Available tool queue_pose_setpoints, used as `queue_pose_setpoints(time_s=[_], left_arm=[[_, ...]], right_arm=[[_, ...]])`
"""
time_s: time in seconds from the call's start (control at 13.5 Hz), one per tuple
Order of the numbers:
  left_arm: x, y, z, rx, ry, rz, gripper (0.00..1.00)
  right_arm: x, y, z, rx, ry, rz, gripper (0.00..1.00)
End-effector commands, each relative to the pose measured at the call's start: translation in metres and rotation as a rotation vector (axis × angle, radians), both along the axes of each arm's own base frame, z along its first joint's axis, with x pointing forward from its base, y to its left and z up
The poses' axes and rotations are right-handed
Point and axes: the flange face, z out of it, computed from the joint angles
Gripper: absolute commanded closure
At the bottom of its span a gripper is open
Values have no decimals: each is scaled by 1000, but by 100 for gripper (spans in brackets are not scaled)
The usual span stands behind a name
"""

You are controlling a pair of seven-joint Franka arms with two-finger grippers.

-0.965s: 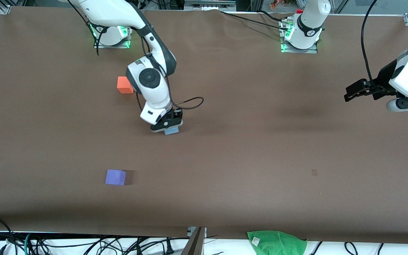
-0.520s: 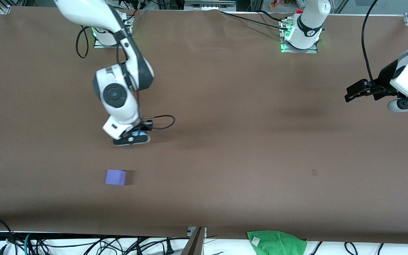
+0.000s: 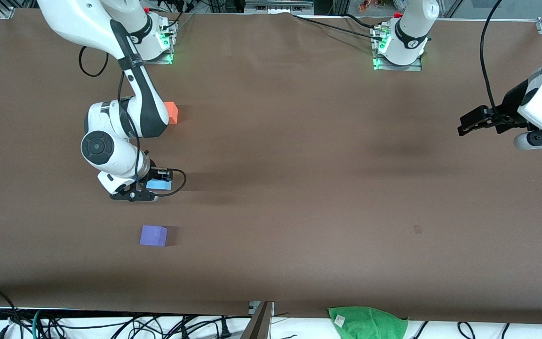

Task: Place blue block between orange and purple blocks
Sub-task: 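Carry the blue cube with the right gripper between orange and purple cubes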

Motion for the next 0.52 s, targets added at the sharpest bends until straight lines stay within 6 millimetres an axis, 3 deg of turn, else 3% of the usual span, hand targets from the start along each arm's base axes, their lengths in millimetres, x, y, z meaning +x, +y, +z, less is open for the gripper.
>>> queue_pose_setpoints(time_s=[0.0,0.45], left_arm=[[3,1,5,7,-8,-12,0],[4,1,4,6,-5,-12,0]], right_arm=[[-7,-10,-9,23,6,-24,62],[-12,-25,-34,30,1,-17,62]])
